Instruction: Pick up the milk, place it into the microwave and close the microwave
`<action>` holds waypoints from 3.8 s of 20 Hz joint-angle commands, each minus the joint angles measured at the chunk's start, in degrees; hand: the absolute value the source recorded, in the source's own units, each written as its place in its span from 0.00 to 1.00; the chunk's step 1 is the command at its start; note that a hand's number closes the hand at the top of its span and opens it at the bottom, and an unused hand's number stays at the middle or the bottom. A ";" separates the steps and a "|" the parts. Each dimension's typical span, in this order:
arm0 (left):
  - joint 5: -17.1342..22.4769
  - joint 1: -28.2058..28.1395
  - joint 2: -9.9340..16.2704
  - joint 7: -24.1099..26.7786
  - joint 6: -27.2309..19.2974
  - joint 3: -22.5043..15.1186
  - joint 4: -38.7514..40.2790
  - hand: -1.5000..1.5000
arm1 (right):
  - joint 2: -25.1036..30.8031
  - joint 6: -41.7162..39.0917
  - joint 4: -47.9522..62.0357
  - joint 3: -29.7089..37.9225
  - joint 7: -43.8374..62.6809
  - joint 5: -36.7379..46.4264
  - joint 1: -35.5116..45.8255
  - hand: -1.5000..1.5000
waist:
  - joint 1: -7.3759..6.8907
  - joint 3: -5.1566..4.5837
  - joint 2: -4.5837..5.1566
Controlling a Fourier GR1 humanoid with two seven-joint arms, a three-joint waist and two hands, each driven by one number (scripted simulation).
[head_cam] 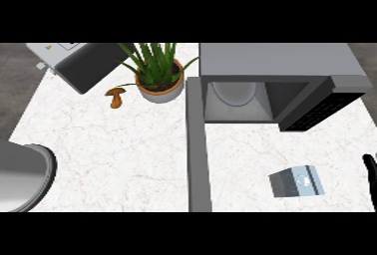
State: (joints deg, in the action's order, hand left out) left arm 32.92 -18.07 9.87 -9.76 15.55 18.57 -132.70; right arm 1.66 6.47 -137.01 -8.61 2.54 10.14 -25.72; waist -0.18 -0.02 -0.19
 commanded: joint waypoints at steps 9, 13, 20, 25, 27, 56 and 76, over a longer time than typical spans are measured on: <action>8.86 -5.83 0.20 -0.25 6.01 8.00 -2.66 0.00 | -0.93 4.53 20.46 9.65 -11.75 -0.75 1.33 0.00 | -0.29 0.06 0.10; 11.94 -10.61 -1.06 -0.59 8.05 10.20 -6.07 0.00 | 0.24 3.08 27.44 14.03 -17.04 -5.17 0.47 0.00 | -0.43 0.08 0.01; 13.04 -9.64 -1.14 -1.98 7.25 10.82 -5.15 0.00 | -1.58 3.47 45.41 13.54 -31.03 -3.13 0.49 0.00 | -0.15 0.11 0.12; 14.69 -17.83 -4.63 1.03 14.67 13.30 -7.39 0.00 | 0.65 2.17 56.83 17.31 -38.83 -3.88 3.20 0.00 | -0.84 0.10 -0.01; 20.55 -16.33 -0.87 0.49 14.22 16.15 -5.20 0.00 | 0.91 3.85 62.78 18.84 -41.20 -3.00 6.98 0.00 | -0.96 0.13 0.02; 24.59 -16.76 -5.45 -2.97 22.58 21.66 -1.70 0.00 | 6.38 -4.58 104.17 24.69 -65.59 -6.80 33.02 1.00 | -0.74 0.06 0.12; 23.14 -11.28 -5.05 -7.02 23.05 22.07 1.61 0.00 | 3.16 -2.59 115.28 21.21 -58.93 -2.92 57.96 1.00 | -0.77 0.06 0.38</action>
State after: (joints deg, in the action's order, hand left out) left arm 59.12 -31.39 5.70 -16.56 36.78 41.04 -132.51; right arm 4.83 0.67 -22.43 12.50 -57.43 6.71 27.68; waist -1.12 0.07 0.16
